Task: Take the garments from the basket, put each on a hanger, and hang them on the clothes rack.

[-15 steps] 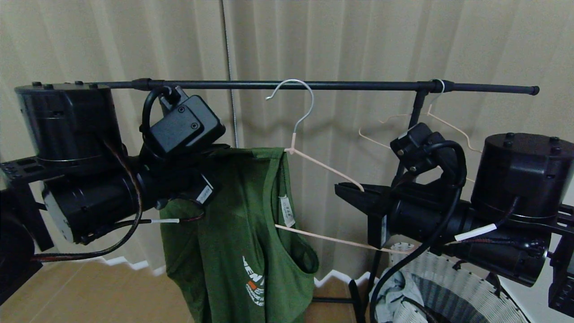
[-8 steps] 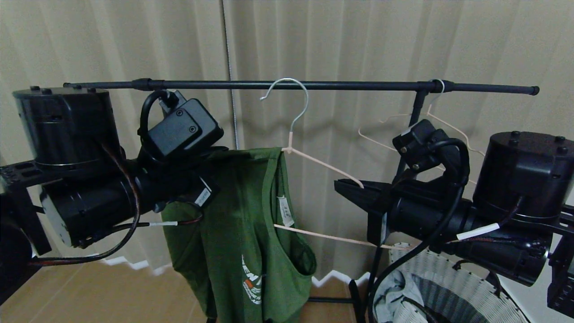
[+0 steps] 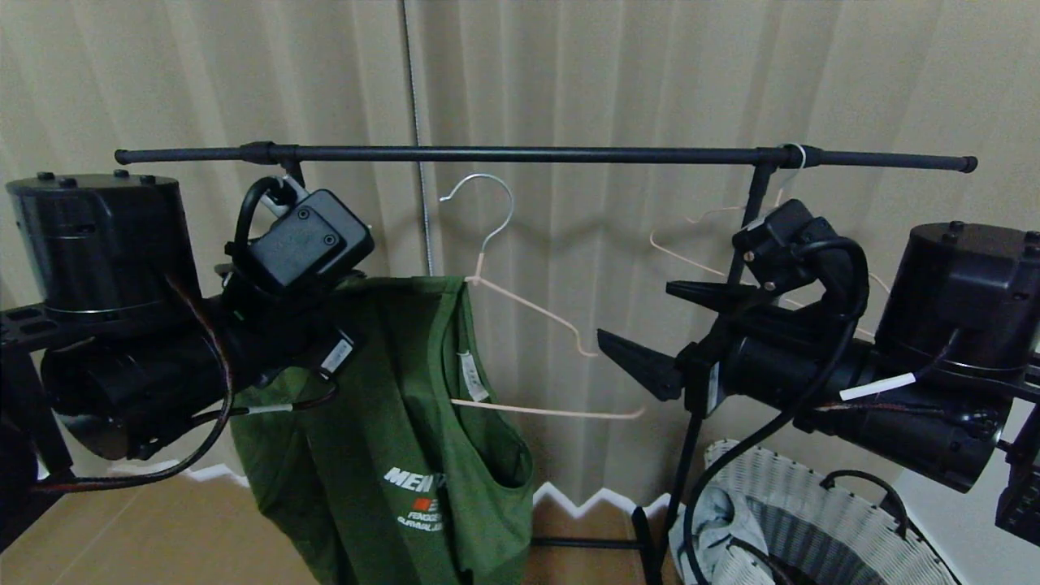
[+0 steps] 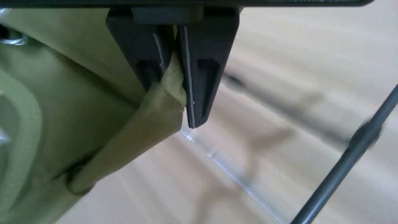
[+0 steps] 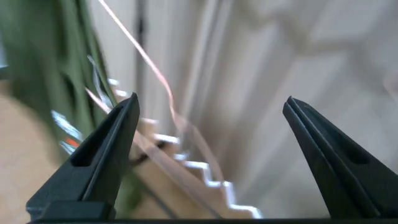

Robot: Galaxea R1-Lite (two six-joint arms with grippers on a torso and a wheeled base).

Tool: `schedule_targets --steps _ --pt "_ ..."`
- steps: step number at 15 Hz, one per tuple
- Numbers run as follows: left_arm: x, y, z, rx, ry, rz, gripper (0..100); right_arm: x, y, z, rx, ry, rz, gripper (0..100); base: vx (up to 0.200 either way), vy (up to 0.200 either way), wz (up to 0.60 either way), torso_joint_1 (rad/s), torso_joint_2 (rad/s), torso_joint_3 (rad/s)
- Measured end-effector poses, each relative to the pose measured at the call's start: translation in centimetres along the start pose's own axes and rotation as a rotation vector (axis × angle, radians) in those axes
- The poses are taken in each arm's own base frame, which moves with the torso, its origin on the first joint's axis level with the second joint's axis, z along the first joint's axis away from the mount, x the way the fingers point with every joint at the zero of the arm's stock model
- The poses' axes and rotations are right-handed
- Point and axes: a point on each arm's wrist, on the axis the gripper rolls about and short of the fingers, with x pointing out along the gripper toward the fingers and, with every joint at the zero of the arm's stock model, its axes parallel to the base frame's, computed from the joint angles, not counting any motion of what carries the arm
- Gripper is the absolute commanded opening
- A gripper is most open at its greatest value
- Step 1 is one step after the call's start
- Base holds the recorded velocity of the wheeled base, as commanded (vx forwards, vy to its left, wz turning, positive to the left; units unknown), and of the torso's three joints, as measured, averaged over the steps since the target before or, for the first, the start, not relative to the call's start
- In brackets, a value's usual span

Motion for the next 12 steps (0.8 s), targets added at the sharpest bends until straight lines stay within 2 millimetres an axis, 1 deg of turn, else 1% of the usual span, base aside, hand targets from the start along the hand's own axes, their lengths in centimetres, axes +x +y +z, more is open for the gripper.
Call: schedule_targets --steps 2,4,8,12 --pt "0.0 0.3 -0.3 -0.016 0.075 0.095 0 -0.3 -0.7 -0.3 -0.011 0.012 -0.025 100 0.0 0.0 0.0 0.0 0.0 0.0" --pt "0.0 0.4 -0.1 -0.088 0.069 0.121 0 -0.6 -0.7 -1.3 -0.01 0.045 -0.022 100 0.0 0.0 0.0 0.0 0.0 0.0" --pt "0.0 0.9 0.5 -0.173 0.037 0.147 0 -0.4 0.4 -2.9 -0.012 0.105 0.017 100 0.0 0.0 0.0 0.0 0.0 0.0" --pt "0.0 1.4 1.2 -0.24 -0.015 0.169 0 0.5 1.8 -3.6 -0.02 0.108 0.062 100 0.0 0.0 0.0 0.0 0.0 0.0"
